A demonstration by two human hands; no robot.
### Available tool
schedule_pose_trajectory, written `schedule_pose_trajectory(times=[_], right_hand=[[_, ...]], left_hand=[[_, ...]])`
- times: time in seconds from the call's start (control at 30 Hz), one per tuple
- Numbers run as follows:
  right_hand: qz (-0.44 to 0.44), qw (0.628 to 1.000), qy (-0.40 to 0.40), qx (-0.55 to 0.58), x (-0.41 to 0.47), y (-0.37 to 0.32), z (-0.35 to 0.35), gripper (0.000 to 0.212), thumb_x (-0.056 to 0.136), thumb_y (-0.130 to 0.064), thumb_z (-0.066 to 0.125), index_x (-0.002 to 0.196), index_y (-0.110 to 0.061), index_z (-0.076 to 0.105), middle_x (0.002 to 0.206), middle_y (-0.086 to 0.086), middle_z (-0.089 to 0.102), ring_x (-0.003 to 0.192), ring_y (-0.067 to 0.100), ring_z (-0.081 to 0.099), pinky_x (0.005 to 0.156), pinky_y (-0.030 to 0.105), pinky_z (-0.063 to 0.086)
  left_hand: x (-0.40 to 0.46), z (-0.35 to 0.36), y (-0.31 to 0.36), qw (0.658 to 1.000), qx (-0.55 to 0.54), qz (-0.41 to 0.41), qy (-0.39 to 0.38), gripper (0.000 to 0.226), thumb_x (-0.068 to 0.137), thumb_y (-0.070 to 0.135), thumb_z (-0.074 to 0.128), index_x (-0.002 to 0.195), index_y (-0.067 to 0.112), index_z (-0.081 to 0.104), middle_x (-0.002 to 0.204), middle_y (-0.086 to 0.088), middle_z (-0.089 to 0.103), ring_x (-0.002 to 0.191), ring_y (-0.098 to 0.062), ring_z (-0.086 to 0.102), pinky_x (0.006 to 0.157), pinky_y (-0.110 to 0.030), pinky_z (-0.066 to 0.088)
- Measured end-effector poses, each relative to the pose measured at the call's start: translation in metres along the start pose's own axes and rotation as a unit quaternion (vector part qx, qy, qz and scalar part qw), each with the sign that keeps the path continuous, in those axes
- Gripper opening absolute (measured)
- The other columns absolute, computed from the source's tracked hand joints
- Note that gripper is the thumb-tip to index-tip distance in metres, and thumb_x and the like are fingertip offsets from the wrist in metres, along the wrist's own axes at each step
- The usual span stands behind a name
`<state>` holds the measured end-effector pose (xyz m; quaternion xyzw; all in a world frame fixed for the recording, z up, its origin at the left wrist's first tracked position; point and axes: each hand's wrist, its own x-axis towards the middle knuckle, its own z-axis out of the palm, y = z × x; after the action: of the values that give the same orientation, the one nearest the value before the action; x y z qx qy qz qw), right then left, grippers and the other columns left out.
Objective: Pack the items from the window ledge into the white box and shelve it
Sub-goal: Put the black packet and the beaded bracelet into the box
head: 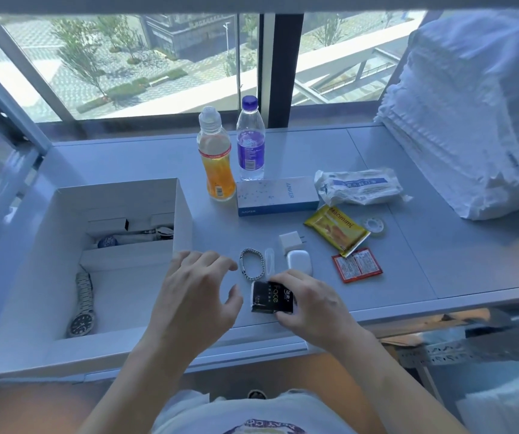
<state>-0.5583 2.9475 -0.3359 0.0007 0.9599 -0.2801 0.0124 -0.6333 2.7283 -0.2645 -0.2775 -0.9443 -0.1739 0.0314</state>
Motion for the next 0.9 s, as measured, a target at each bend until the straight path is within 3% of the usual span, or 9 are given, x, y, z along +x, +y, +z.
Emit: schedule_pose_trajectory(times=[0.17,0.27,0.37,0.57,0.9], right_hand=[[-0.024,0.997,0.039,0.06,-0.004,-0.009,-0.01,0.047,0.08,-0.033,0.074,0.124,-0.037,0.059,0.105,-0.024,0.06,0.081,-0.003,0.053,0.075,0.023,0.05],[-0.032,0.994,0.066,0.081,-0.006,-0.017,-0.014,0.045,0.08,-0.038,0.077,0.121,-0.038,0.056,0.099,-0.024,0.062,0.081,0.003,0.059,0.072,0.023,0.051],[-0.048,0.989,0.096,0.098,-0.008,-0.024,-0.017,0.042,0.079,-0.039,0.079,0.113,-0.037,0.055,0.091,-0.025,0.06,0.079,0.002,0.058,0.067,0.013,0.044],[-0.079,0.982,0.103,0.135,-0.01,-0.031,-0.015,0.04,0.08,-0.031,0.082,0.108,-0.034,0.054,0.117,-0.022,0.067,0.084,0.01,0.059,0.073,0.028,0.052],[-0.115,0.969,0.14,0.165,-0.011,-0.038,-0.018,0.037,0.08,-0.024,0.085,0.11,-0.024,0.062,0.123,-0.018,0.066,0.086,0.008,0.063,0.076,0.018,0.051]], left_hand=[[-0.002,-0.006,0.0,0.998,-0.012,0.041,-0.047,0.041,0.078,0.053,0.071,0.114,0.033,0.069,0.108,0.017,0.069,0.101,-0.014,0.062,0.092,-0.035,0.048],[-0.003,-0.008,0.0,0.995,-0.003,0.061,-0.073,0.049,0.076,0.058,0.075,0.119,0.036,0.066,0.113,0.02,0.068,0.105,-0.012,0.062,0.09,-0.033,0.048],[-0.003,-0.01,-0.001,0.994,0.002,0.064,-0.086,0.052,0.076,0.058,0.076,0.123,0.039,0.064,0.116,0.022,0.068,0.106,-0.01,0.062,0.088,-0.031,0.049],[-0.003,-0.01,-0.002,0.993,-0.006,0.084,-0.083,0.049,0.078,0.054,0.072,0.124,0.04,0.061,0.116,0.021,0.068,0.103,-0.009,0.063,0.086,-0.031,0.05],[-0.005,-0.01,-0.003,0.992,-0.035,0.103,-0.06,0.044,0.08,0.048,0.066,0.122,0.035,0.063,0.11,0.017,0.067,0.098,-0.013,0.062,0.083,-0.033,0.053]])
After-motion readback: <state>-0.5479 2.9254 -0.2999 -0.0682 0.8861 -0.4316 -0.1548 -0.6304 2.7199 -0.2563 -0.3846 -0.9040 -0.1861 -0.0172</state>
